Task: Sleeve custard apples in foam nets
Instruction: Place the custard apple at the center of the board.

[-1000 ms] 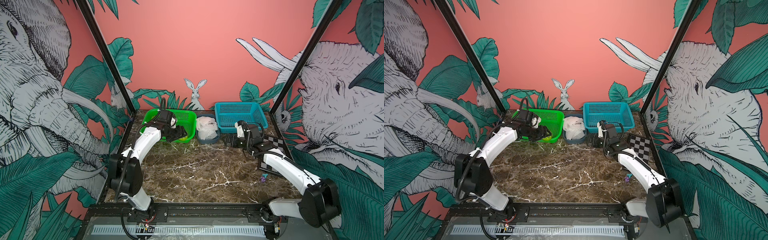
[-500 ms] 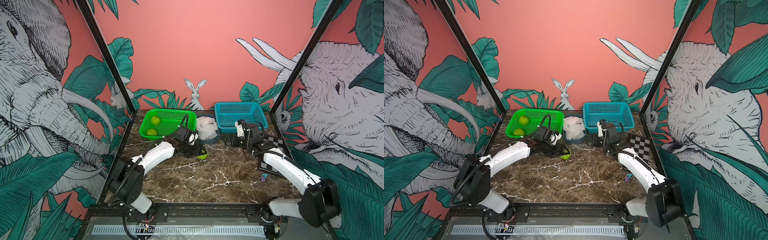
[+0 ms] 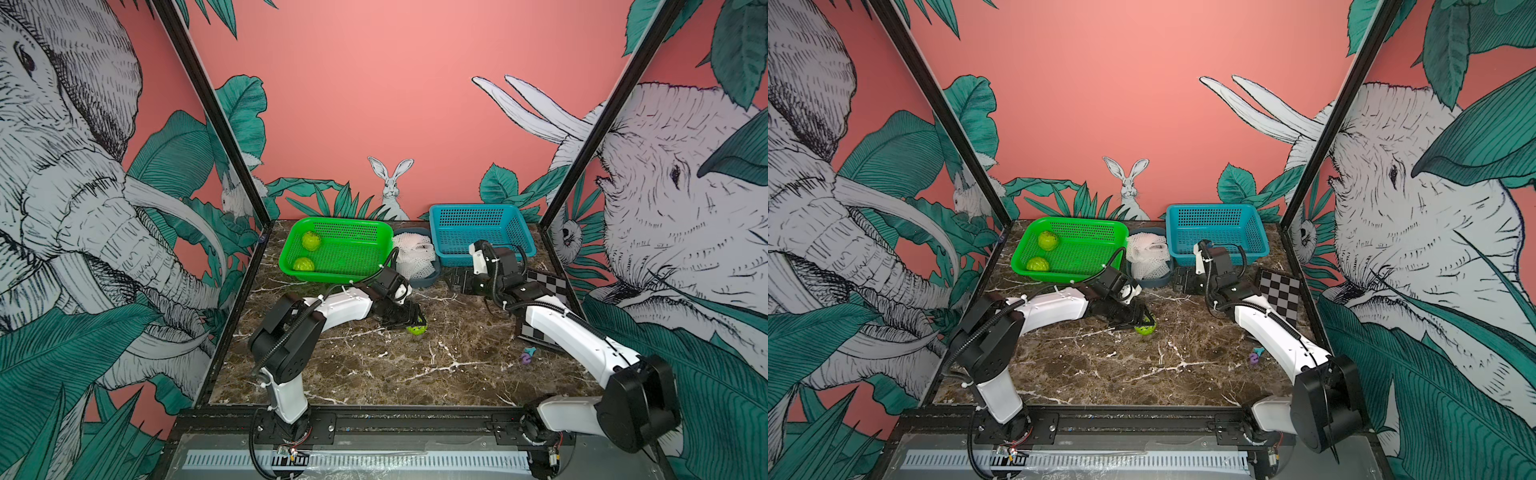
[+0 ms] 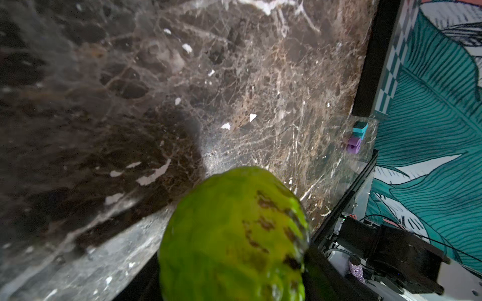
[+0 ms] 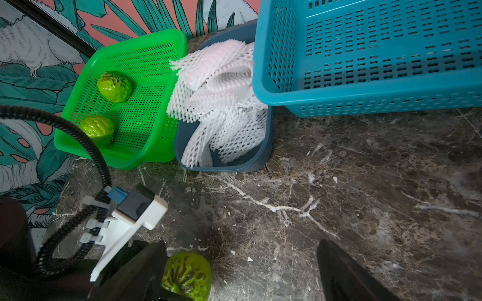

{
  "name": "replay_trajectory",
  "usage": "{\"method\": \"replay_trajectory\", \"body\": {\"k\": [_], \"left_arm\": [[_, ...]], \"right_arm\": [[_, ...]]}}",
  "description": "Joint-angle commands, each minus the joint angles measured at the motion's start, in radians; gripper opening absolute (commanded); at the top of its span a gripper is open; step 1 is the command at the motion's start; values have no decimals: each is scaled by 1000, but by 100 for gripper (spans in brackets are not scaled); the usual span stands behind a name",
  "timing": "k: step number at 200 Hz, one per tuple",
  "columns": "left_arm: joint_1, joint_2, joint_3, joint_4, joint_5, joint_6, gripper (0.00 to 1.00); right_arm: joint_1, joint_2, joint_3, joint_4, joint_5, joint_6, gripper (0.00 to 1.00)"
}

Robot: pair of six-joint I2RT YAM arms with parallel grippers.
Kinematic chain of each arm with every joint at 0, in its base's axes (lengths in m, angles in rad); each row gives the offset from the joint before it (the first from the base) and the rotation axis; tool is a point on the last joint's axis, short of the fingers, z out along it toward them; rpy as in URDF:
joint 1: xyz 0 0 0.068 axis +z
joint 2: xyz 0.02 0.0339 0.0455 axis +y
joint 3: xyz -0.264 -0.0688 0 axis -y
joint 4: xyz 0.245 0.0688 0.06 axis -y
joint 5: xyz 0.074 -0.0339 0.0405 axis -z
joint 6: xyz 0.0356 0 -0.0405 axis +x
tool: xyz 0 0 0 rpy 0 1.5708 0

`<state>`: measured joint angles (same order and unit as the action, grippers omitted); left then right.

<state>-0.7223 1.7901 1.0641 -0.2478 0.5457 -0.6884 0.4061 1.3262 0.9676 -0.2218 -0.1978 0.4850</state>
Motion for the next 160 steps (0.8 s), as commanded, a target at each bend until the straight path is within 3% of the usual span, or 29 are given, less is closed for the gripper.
{"method": "replay_trajectory", "body": {"k": [1,110,160], "left_arm": [[-8,5,15,33,7,-4,69],[-9,22,27,27,-36,6,80],[-8,-6,30,6,-63,11,78]], "right_arm": [[6,10,-4,22,9,-4,93],[9,14,-9,22,15,0,93],[13,16,-12,13,18,3,92]]}}
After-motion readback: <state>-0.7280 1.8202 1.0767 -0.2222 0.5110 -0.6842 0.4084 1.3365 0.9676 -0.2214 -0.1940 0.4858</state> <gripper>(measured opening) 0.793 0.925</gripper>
